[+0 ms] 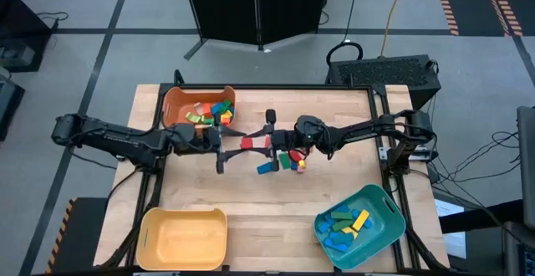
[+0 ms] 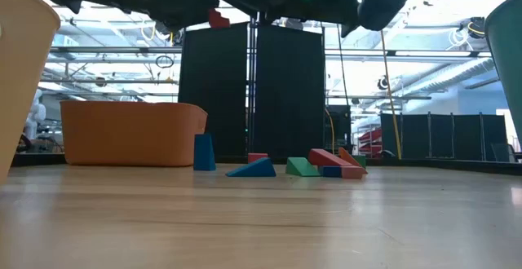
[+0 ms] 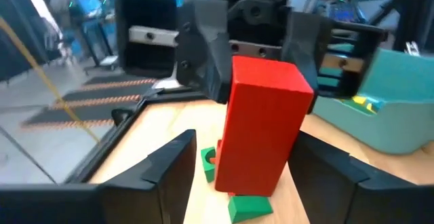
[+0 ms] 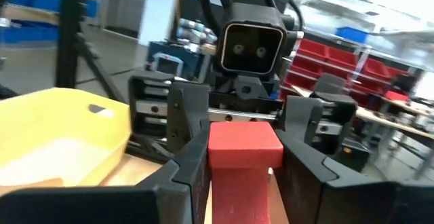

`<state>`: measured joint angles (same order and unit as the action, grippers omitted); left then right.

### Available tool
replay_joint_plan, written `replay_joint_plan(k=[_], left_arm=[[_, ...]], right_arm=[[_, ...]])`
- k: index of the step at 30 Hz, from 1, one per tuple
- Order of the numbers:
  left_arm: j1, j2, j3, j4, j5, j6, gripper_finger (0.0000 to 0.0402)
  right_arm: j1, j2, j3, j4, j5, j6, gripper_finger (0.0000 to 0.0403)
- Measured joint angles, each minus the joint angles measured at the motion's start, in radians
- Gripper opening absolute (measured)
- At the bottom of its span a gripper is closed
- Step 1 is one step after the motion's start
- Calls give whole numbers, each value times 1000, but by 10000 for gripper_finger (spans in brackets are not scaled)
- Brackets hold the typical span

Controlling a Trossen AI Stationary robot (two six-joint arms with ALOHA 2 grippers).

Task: Sort blocks by size
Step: Put the red arch block into the orange bin

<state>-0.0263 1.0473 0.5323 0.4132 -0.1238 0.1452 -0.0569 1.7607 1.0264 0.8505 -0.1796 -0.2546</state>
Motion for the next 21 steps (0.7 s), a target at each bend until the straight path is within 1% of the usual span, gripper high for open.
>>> replay_joint_plan(k=[3, 6, 8, 17, 19, 21], left_arm=[[31, 9, 0, 0, 5, -59, 221], [57, 24, 0, 3, 64, -88, 221], [64, 40, 0, 20, 89, -88, 221], [66, 77, 0, 85, 116, -57, 219], [66, 77, 0, 85, 118, -53, 210], [66, 77, 0, 87, 121, -52, 192]], right_arm=[[-3, 0, 0, -1, 30, -3, 123], [-2, 0, 0, -1, 31, -16, 123], [-1, 0, 0, -1, 28, -18, 123], [0, 0, 0, -3, 24, -13, 123], [0, 0, 0, -3, 24, -12, 123], [0, 0, 0, -2, 25, -9, 123]])
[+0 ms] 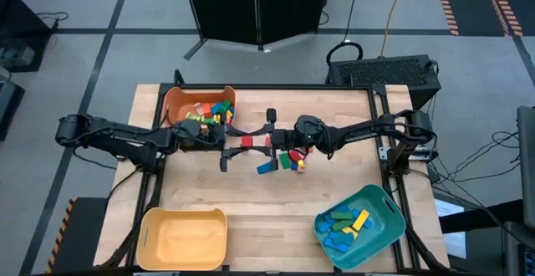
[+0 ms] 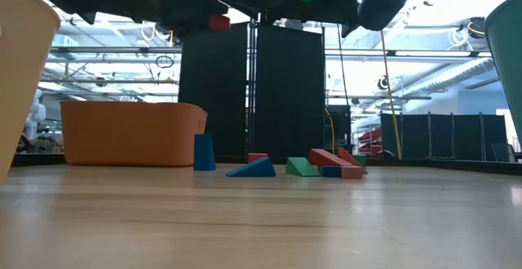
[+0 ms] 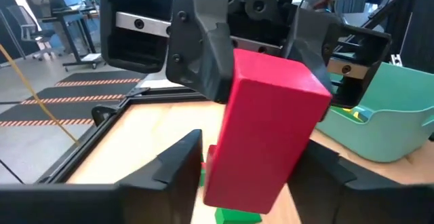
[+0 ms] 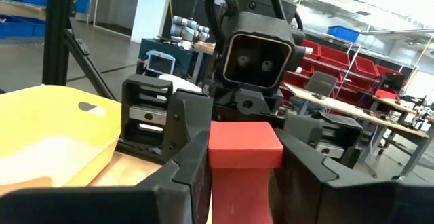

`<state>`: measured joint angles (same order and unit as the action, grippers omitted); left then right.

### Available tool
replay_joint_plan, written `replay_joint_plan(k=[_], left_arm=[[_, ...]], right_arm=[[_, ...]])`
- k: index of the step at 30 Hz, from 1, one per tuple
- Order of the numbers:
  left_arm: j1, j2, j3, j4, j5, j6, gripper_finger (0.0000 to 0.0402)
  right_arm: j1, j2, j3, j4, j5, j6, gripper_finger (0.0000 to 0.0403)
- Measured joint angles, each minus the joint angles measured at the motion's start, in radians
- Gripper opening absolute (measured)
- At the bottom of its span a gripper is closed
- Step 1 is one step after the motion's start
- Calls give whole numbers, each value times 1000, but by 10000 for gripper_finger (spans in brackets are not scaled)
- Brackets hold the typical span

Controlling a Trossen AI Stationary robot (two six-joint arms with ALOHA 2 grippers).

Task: Sort blocks by size
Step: Put the red arch block into the orange bin

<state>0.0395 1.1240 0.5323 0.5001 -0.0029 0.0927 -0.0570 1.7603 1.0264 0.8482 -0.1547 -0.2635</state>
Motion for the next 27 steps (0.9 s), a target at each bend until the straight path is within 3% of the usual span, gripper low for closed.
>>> replay_joint_plan(k=[5, 13, 20, 27], left_arm=[[0, 0, 0, 0, 0, 18, 130], [1, -4, 0, -6, -28, -2, 125], [29, -83, 0, -141, -183, 17, 125], [111, -173, 0, -317, -247, 16, 125]], right_arm=[[-1, 0, 0, 0, 6, 36, 128], [-8, -22, 0, -57, 23, 32, 193], [9, -149, 1, -328, 347, 35, 219], [12, -195, 1, -585, 437, 115, 207]])
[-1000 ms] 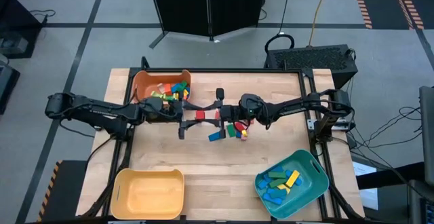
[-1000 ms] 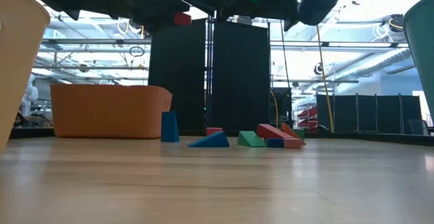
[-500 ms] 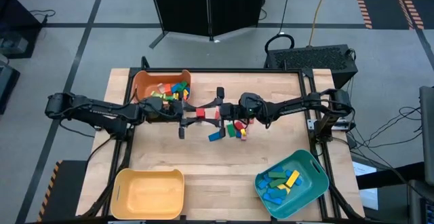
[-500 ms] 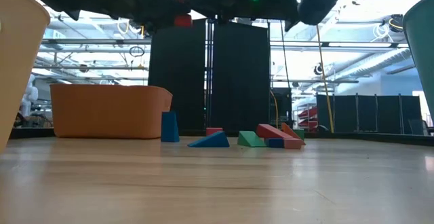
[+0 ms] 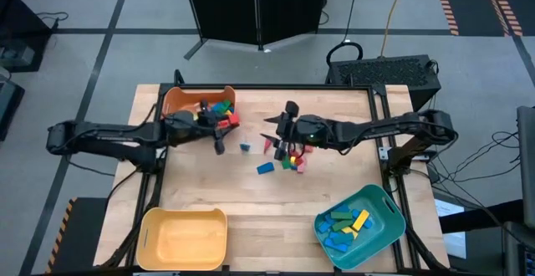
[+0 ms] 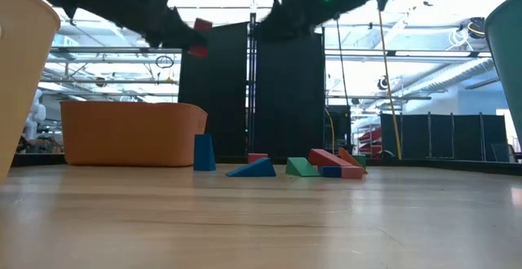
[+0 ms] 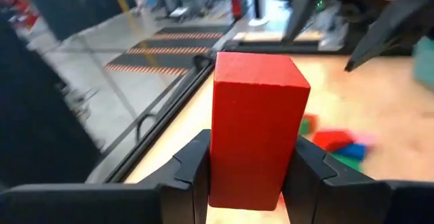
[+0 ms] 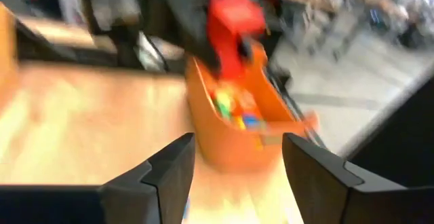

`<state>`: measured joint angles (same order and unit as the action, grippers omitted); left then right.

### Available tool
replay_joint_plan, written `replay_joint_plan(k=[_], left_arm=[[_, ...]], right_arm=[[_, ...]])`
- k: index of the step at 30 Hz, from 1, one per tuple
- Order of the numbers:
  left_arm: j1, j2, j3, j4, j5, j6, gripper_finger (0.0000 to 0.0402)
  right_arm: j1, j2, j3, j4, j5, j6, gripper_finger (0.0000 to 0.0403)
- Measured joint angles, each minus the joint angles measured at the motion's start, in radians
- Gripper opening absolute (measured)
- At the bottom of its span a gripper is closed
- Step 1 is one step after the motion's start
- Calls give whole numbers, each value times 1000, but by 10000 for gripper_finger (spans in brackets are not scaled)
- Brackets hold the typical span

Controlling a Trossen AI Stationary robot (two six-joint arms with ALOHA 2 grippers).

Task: Sort blocks by size
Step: Put the red arch block into the orange bin

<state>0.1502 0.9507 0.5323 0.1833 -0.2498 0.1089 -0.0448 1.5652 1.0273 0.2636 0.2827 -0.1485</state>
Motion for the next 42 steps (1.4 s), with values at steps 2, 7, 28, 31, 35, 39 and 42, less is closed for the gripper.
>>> replay_joint_plan(k=[2, 7, 28, 31, 35, 39, 42], left_arm=[[31, -12, 0, -47, -14, -8, 125], [122, -17, 0, -148, -17, -28, 125], [419, -2, 0, -384, -17, -180, 131], [428, 8, -1, -396, -8, -211, 132], [427, 31, -1, -410, 10, -234, 132], [427, 61, -1, -405, 11, -235, 132], [427, 78, -1, -405, 11, -234, 132]], right_arm=[[-4, 5, -1, -58, 41, 28, 204], [-5, 8, -1, -138, 56, 80, 201], [68, 53, -1, -79, 51, 111, 201], [75, 56, -1, -91, 52, 111, 201], [93, 56, -1, -88, 52, 111, 201], [110, 56, -1, -89, 52, 111, 201], [121, 56, -1, -113, 53, 111, 201]])
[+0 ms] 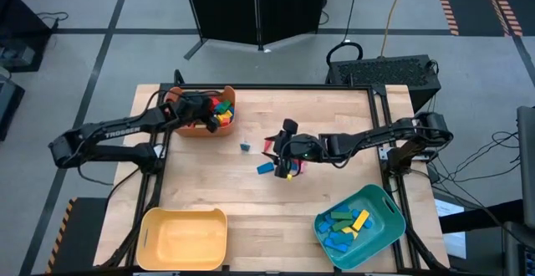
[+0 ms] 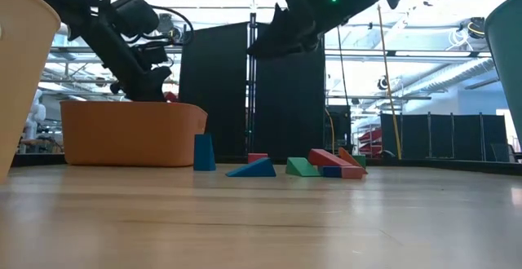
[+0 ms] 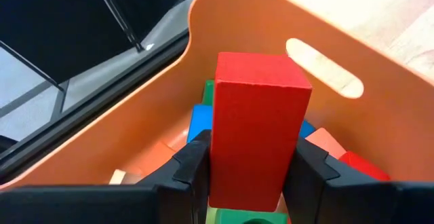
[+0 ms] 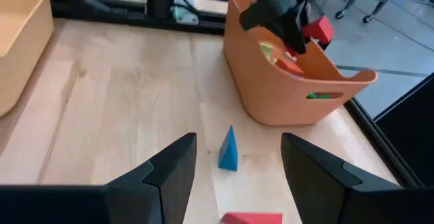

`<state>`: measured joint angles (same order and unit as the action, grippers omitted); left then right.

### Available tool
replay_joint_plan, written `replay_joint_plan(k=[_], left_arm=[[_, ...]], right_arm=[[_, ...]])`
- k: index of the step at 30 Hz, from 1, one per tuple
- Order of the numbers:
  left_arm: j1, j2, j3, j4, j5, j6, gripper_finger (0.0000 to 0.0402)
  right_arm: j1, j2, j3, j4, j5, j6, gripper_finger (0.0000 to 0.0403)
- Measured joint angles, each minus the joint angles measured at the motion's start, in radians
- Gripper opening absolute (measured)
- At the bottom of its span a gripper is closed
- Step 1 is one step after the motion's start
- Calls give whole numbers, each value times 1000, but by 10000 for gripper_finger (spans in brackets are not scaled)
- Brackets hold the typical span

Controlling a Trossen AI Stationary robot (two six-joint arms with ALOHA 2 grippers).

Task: Sort blocks by size
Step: Put the red arch block into the orange bin, then put the green arch block into the orange bin

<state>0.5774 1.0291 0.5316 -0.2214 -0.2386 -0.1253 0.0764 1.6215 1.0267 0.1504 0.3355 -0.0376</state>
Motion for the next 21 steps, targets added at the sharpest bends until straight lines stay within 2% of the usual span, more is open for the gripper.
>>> replay_joint_plan(k=[10, 21], left_arm=[[-2, 15, 0, -19, 0, 2, 138], [-2, 15, 0, -33, 0, 0, 216]], right_arm=[[4, 0, 0, -195, 3, -9, 201], [3, -1, 0, -321, -1, 8, 201]])
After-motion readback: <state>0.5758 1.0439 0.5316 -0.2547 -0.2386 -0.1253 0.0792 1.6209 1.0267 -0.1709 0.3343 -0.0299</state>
